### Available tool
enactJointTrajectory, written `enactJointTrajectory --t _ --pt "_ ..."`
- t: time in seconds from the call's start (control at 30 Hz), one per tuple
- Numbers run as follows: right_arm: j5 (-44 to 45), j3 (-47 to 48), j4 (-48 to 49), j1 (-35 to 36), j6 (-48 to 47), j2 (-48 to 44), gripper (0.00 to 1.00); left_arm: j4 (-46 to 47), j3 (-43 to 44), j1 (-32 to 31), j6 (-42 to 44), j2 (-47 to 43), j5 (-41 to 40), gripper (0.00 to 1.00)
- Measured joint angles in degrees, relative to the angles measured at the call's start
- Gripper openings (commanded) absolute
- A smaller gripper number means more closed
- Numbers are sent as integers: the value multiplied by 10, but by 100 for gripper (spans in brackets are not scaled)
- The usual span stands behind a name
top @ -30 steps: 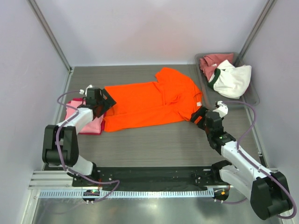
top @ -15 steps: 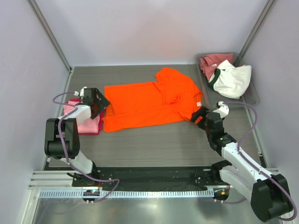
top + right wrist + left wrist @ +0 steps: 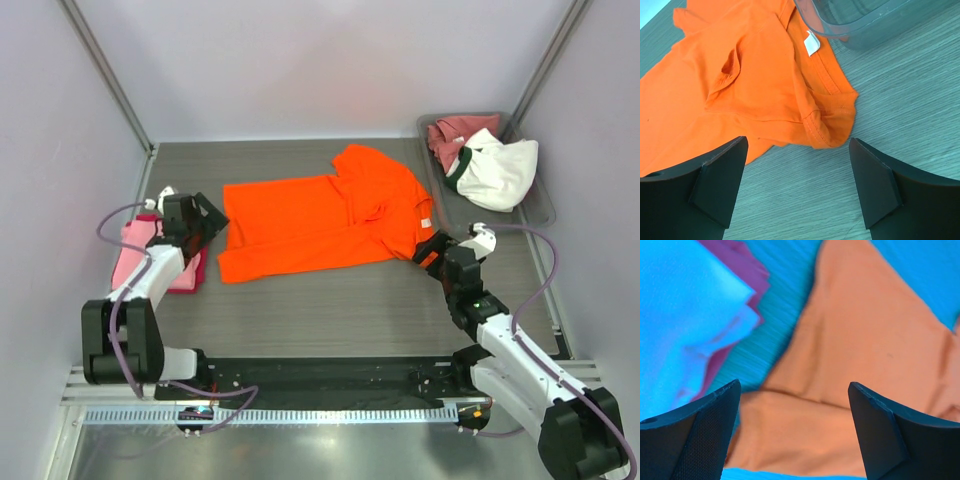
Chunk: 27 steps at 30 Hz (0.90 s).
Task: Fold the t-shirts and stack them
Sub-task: Fold the tshirt
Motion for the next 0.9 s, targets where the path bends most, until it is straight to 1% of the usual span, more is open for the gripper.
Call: enactJointTrajectory --t 0.2,0.27,0.3,0.33,0.5,0.63,0.7,0.73,0.77,0.9 --pt "0 -5 0 0 2 0 85 3 -43 -43 -14 -96 18 89" --pt "3 -5 0 0 12 0 79 -1 -63 -51 -18 -125 28 89" --pt "7 -6 0 0 22 -1 75 -4 -75 -54 -22 -142 33 89" --pt "11 -10 0 0 35 -5 74 -9 -85 -56 -24 -157 37 89" --pt "14 -45 19 0 110 -25 72 -22 -142 -64 -58 -236 50 89" --pt "9 -53 26 0 172 21 72 -33 -190 -76 -116 -293 50 89" --pt "5 -53 35 0 198 54 71 -36 -212 -91 -144 -313 36 88" --pt "2 -53 38 0 211 70 71 -36 -220 -99 -153 -319 27 89" --pt "0 -53 40 0 222 82 67 -36 -227 -106 -163 -324 20 88" --pt "-4 -52 51 0 265 109 65 -27 -258 -132 -206 -333 -10 87"
